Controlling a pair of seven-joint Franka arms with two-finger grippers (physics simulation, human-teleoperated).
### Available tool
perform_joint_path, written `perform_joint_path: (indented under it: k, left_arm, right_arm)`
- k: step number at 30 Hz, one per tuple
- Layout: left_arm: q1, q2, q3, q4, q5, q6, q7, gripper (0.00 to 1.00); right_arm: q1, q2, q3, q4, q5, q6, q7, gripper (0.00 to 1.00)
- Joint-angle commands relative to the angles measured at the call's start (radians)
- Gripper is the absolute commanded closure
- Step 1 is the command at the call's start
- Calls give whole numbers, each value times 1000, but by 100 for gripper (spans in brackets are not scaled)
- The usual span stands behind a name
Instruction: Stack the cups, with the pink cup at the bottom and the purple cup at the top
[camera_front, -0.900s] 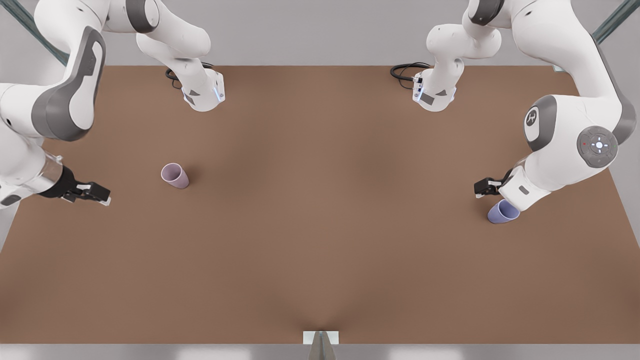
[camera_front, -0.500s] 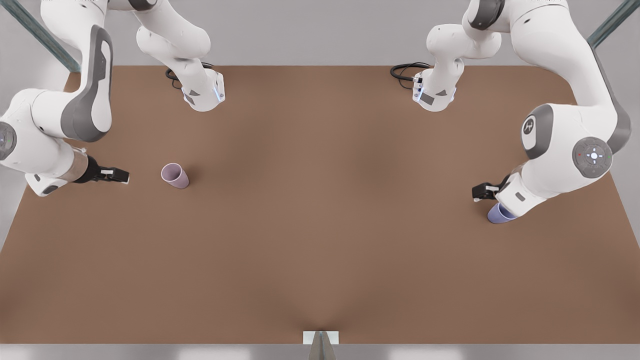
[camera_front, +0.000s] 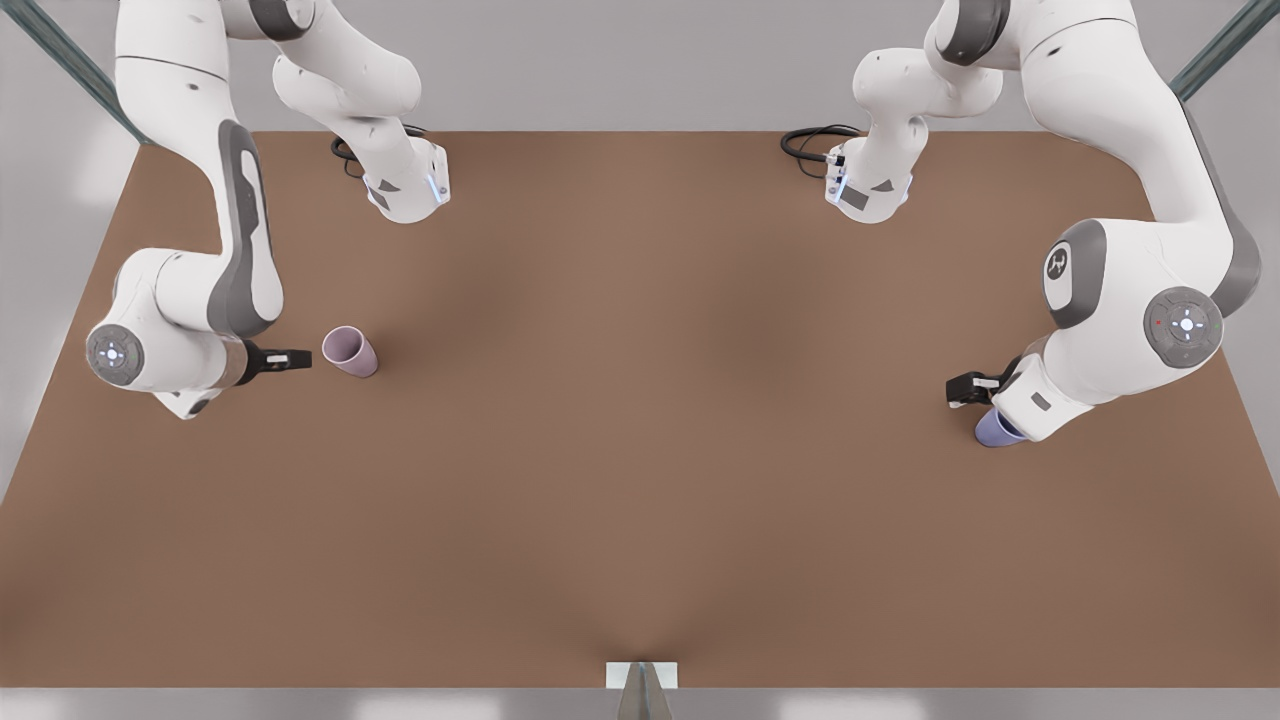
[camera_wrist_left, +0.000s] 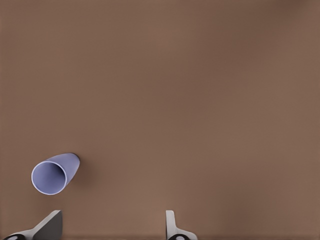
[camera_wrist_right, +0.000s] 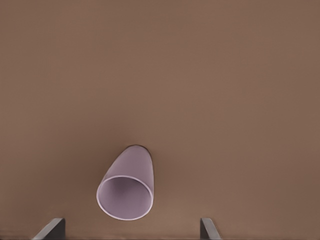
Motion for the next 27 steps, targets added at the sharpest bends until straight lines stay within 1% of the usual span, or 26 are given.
perform_joint_path:
  k: [1,4,7,8,9,14,20,23,24,25,27]
  left_arm:
    - [0,-1,0,1,1,0,2,0]
    - [0,1,0,0,1,0,2,0]
    - [0,4,0,1,1,0,2,0]
    - [0,4,0,1,1,0,2,0]
    - [0,4,0,0,2,0,2,0]
    - [0,5,0,-2,2,1,2,0]
    - [0,7,0,-2,2,0,2,0]
    - [-1,5,2,-2,2,0,2,0]
    - [-1,7,0,-2,2,0,2,0]
    - [-1,5,0,-3,2,0,2,0]
    - [0,7,2,-3,2,1,2,0]
  right_arm:
    - [4,36,-15,3,0,-16,-143,0]
    - [15,57,-56,-6,0,-27,-228,0]
    - [18,11,-55,-118,0,16,-228,0]
    - [18,-15,-55,-170,-2,49,-228,0]
    - [18,-30,-55,-235,-2,122,-228,0]
    - [21,-23,-55,-347,-3,267,-228,0]
    - [23,-12,-55,-387,-6,413,-229,0]
    - [21,-10,-55,-391,-5,438,-229,0]
    - [21,-7,-55,-401,-5,458,-228,1]
    - [21,-7,-55,-416,-5,485,-228,5]
    - [21,-3,-55,-442,-6,521,-228,31]
